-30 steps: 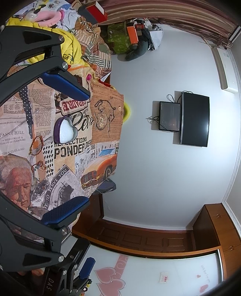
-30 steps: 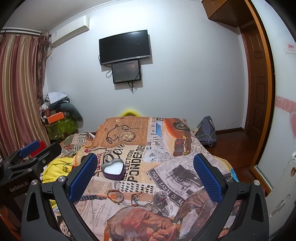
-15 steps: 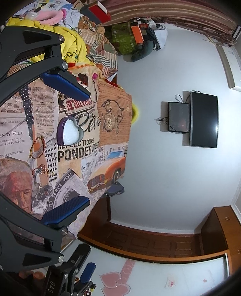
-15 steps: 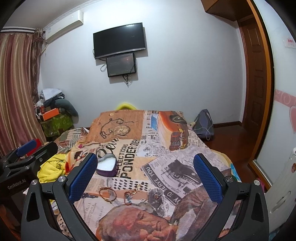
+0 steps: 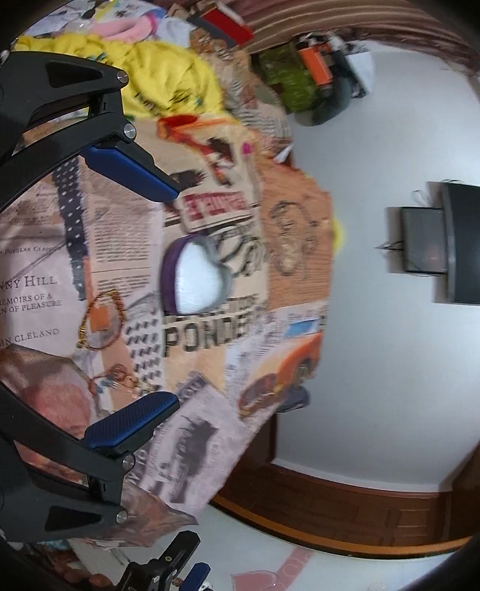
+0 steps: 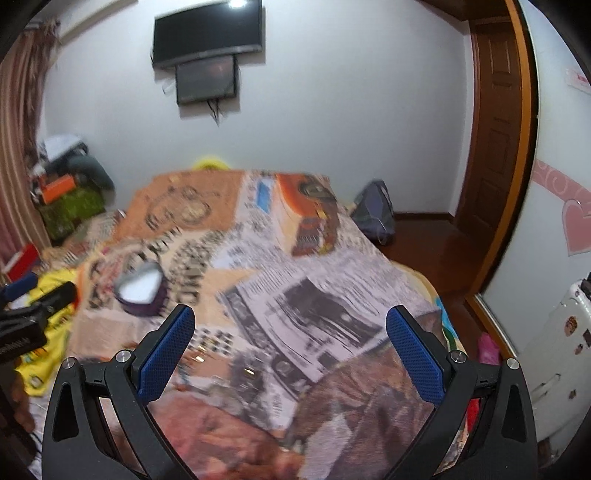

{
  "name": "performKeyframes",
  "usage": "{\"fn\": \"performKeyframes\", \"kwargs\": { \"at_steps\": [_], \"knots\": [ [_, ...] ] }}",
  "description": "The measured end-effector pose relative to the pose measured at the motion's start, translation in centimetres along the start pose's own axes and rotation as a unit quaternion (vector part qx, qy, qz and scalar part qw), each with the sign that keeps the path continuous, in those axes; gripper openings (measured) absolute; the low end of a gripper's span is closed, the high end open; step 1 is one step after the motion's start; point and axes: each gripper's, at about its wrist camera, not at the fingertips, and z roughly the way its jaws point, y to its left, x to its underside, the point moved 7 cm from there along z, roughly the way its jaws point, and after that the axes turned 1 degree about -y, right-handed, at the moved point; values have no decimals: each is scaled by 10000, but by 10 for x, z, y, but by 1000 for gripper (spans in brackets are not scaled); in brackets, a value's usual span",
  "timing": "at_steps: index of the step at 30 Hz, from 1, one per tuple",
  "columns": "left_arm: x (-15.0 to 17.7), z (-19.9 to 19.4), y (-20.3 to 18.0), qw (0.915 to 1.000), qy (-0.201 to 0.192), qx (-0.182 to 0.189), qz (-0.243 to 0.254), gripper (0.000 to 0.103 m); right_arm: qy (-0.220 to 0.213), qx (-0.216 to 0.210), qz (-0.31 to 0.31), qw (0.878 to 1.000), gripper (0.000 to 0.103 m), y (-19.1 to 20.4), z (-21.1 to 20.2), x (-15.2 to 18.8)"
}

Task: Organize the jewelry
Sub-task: 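Lower the right tool to a silver ring while the left tool grasps the gold bracelet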

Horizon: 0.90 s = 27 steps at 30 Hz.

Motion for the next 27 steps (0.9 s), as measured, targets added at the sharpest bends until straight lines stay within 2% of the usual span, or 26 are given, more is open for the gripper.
{"fn": "performKeyframes", "kwargs": {
  "at_steps": [4,9,10,12,14,16,20,22,26,27],
  "knots": [
    [25,30,9,9983,527,136,-198,103,504,-78,-68,9987,103,-3,26,18],
    [55,56,11,9943,1060,116,-97,102,985,-285,-35,9947,100,-6,50,41],
    [60,60,11,9936,1123,131,-65,99,1063,-349,-30,9937,96,-6,53,45],
    [66,65,10,9917,1271,194,-32,86,1219,-500,-10,9913,90,-4,60,51],
    [71,70,9,9894,1416,317,-58,77,1353,-644,35,9887,83,-4,66,56],
    [73,73,8,9878,1506,395,-79,69,1462,-782,71,9861,71,-3,72,61],
    [78,80,7,9851,1646,494,-109,49,1469,-871,32,9853,63,0,79,60],
    [79,82,7,9847,1662,517,-123,46,1466,-965,-8,9845,60,6,83,57],
    [82,85,6,9834,1705,597,-179,33,1615,-1280,-27,9785,51,21,92,58],
    [82,86,7,9831,1713,620,-203,32,1675,-1341,-42,9767,46,25,95,60]
  ]
}}
